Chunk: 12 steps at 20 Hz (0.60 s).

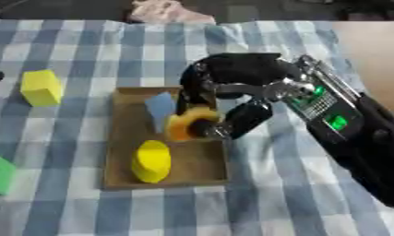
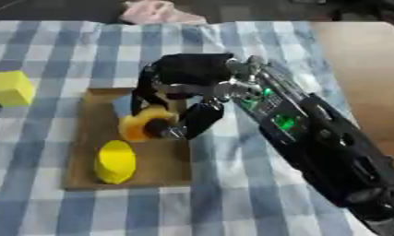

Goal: Pick up objects on the table and place them in the box.

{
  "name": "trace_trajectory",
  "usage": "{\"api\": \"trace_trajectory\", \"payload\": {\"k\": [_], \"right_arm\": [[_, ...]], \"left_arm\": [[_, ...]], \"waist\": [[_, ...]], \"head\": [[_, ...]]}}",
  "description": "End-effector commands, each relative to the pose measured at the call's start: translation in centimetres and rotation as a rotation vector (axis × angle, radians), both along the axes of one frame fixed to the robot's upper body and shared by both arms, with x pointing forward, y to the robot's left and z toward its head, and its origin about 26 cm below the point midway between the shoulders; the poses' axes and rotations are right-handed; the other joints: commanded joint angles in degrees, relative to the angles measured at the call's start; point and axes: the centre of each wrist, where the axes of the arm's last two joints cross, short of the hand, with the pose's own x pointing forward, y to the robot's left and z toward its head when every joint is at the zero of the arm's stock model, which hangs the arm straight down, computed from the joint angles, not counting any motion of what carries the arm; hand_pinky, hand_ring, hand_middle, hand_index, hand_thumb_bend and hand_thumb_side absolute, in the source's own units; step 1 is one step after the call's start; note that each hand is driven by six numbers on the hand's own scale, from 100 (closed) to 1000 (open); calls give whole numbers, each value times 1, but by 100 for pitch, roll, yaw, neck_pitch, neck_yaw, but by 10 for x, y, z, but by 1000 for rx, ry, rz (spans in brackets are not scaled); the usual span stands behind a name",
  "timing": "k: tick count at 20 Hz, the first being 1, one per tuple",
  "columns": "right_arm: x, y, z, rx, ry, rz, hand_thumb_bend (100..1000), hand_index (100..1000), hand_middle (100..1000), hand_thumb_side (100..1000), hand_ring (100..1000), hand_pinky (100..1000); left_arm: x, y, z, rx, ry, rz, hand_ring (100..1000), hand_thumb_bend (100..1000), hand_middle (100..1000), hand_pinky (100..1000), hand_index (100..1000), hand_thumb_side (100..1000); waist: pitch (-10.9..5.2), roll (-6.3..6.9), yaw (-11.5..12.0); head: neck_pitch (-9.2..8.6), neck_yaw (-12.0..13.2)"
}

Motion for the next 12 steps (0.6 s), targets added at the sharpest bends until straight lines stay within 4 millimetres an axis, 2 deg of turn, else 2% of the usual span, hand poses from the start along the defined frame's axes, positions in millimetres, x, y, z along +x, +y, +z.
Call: {"api": "trace_trajectory", "payload": {"k": [1,2,3,8,10,12], "right_arm": [[4,-2,-2,-39,-38,-1,100,700,454,142,633,796],[4,-2,-4,-55,-44,4,100,731,501,157,664,801],[4,-2,-6,-73,-50,10,100,750,527,219,686,806],[-1,-5,-7,-161,-84,35,100,895,772,560,880,878],[-5,-7,-3,-182,-111,35,100,941,840,641,939,908],[-11,-9,2,-182,-139,33,100,965,880,633,973,924]], "left_arm": [[-3,0,7,8,-27,-5,747,100,664,931,822,679],[-3,0,7,8,-27,-5,747,100,664,931,822,679],[-3,1,7,8,-26,-5,747,100,664,931,822,679],[-3,1,7,8,-27,-3,747,100,665,931,822,676],[-3,1,8,8,-29,-1,747,100,665,931,822,675],[-3,2,8,9,-29,0,748,100,665,931,822,675]], "waist": [[-115,10,7],[-115,6,8],[-117,2,9],[-126,0,-8],[-131,6,-23],[-137,14,-40]], "head": [[-6,-8],[-5,-4],[-3,-1],[7,1],[11,-2],[16,-1]]}}
